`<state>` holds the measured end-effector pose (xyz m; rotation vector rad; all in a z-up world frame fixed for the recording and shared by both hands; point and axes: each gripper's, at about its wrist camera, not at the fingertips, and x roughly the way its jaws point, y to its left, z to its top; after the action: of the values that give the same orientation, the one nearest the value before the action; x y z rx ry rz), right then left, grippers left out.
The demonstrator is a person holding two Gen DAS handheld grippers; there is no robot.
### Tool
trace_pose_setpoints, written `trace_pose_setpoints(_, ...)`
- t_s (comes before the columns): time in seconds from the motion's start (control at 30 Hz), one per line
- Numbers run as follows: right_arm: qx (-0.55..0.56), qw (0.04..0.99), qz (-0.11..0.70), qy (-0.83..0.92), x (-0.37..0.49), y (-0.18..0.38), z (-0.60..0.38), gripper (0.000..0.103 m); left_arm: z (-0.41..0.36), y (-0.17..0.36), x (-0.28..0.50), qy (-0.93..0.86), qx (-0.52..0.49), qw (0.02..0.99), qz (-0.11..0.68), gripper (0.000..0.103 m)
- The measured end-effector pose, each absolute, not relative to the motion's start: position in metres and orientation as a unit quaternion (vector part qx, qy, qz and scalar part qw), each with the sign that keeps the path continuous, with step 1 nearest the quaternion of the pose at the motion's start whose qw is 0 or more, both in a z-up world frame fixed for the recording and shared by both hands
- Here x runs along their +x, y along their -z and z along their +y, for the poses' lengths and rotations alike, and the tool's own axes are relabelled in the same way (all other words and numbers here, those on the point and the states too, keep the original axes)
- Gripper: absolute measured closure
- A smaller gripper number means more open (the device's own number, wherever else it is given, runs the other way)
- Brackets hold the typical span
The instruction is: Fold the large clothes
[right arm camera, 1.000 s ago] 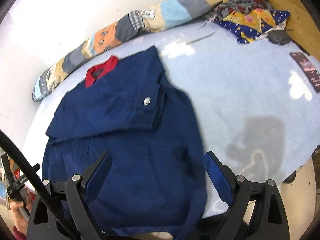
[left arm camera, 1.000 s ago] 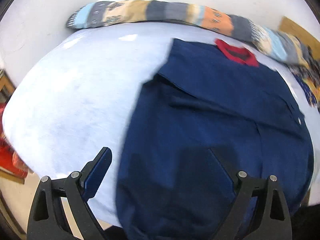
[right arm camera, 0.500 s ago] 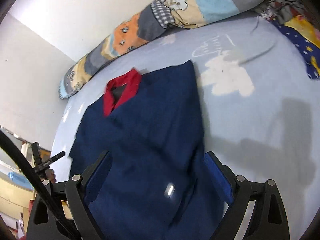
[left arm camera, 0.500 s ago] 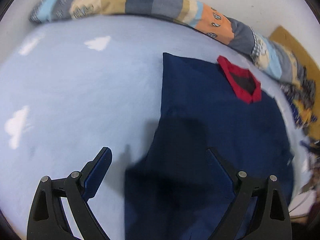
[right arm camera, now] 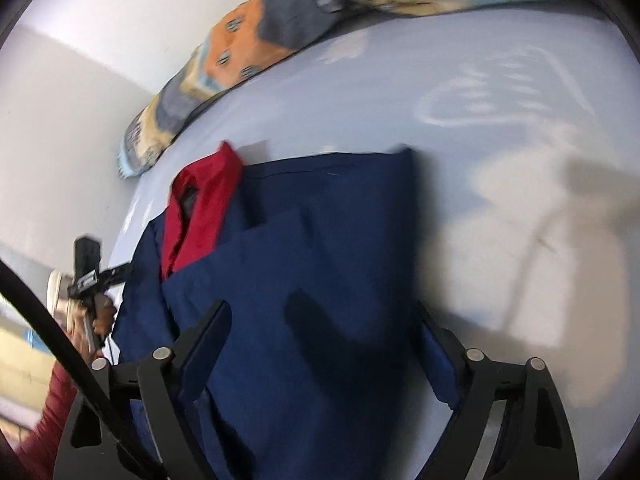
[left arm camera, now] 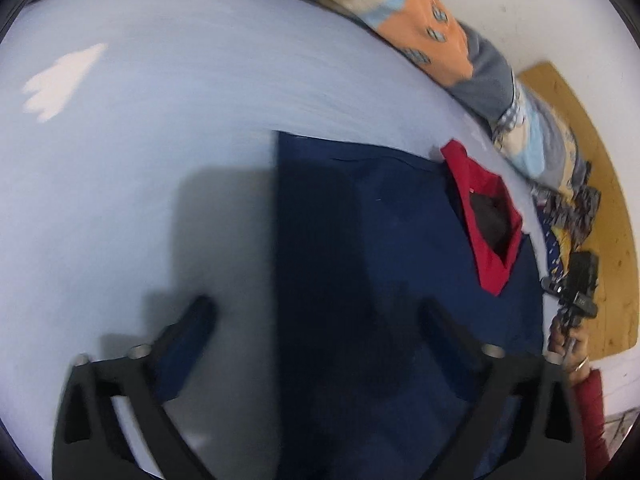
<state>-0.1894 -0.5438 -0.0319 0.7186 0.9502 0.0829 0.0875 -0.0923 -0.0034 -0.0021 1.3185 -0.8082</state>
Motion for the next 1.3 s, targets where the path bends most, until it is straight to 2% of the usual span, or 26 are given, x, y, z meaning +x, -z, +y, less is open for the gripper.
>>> trace_pose_setpoints(0.03, 0.315, 0.832, 0.454, -0.038, -0.179, 0.032, -0.536, 0.024, -0.101, 0.002, 0.085, 0.363, 0.012, 0.72, 0.591, 0.002)
trace_pose_setpoints(0.07, 0.296, 0.837, 0.46, -0.031, -0.174, 0.031, -0.531, 0.049, -0.109, 0.001, 0.082, 0.365, 0.021, 0.724, 0.585, 0.03)
trace_pose_setpoints(0.1, 0.269, 0.839, 0.472, -0.033, -0.169, 0.03, -0.523, 0.082, -0.116, -0.002, 0.077, 0.362, 0.037, 0.728, 0.581, 0.055)
trace_pose_setpoints(0.13, 0.245, 0.842, 0.48, -0.031, -0.166, 0.028, -0.516, 0.085, -0.119, -0.002, 0.076, 0.342, 0.049, 0.733, 0.586, 0.082)
trace_pose_setpoints(0.17, 0.216, 0.848, 0.485, -0.016, -0.165, 0.023, -0.508, 0.087, -0.119, -0.003, 0.075, 0.331, 0.039, 0.734, 0.592, 0.089)
trace_pose_setpoints(0.3, 0.064, 0.88, 0.468, 0.047, -0.168, -0.014, -0.467, 0.094, -0.125, -0.026, 0.05, 0.324, 0.075, 0.771, 0.543, 0.092)
trace_pose_setpoints(0.5, -0.057, 0.902, 0.41, 0.121, -0.176, -0.061, -0.44, 0.097, -0.134, -0.076, 0.019, 0.306, 0.111, 0.828, 0.456, 0.093)
trace_pose_setpoints(0.63, -0.077, 0.909, 0.382, 0.146, -0.172, -0.091, -0.446, 0.098, -0.136, -0.107, 0.022, 0.309, 0.103, 0.838, 0.438, 0.093)
trace_pose_setpoints(0.9, -0.08, 0.923, 0.324, 0.19, -0.131, -0.145, -0.476, 0.098, -0.141, -0.164, 0.086, 0.286, 0.056, 0.865, 0.409, 0.093)
trace_pose_setpoints(1.03, -0.071, 0.919, 0.329, 0.204, -0.092, -0.133, -0.503, 0.098, -0.17, -0.149, 0.124, 0.263, 0.08, 0.869, 0.411, 0.092)
trace_pose_setpoints(1.17, -0.031, 0.904, 0.371, 0.209, -0.048, -0.08, -0.533, 0.097, -0.185, -0.092, 0.159, 0.228, 0.093, 0.856, 0.454, 0.082)
trace_pose_setpoints(1.2, -0.028, 0.895, 0.388, 0.218, -0.039, -0.06, -0.539, 0.094, -0.183, -0.076, 0.168, 0.201, 0.094, 0.86, 0.459, 0.082)
trace_pose_setpoints(1.23, -0.016, 0.886, 0.406, 0.223, -0.033, -0.044, -0.546, 0.092, -0.179, -0.065, 0.173, 0.184, 0.094, 0.863, 0.46, 0.077)
trace_pose_setpoints(1.27, 0.008, 0.876, 0.423, 0.231, -0.028, -0.025, -0.557, 0.082, -0.171, -0.051, 0.181, 0.173, 0.088, 0.859, 0.473, 0.068)
trace_pose_setpoints(1.3, 0.023, 0.869, 0.432, 0.241, -0.028, -0.015, -0.565, 0.062, -0.163, -0.041, 0.188, 0.17, 0.08, 0.853, 0.488, 0.064)
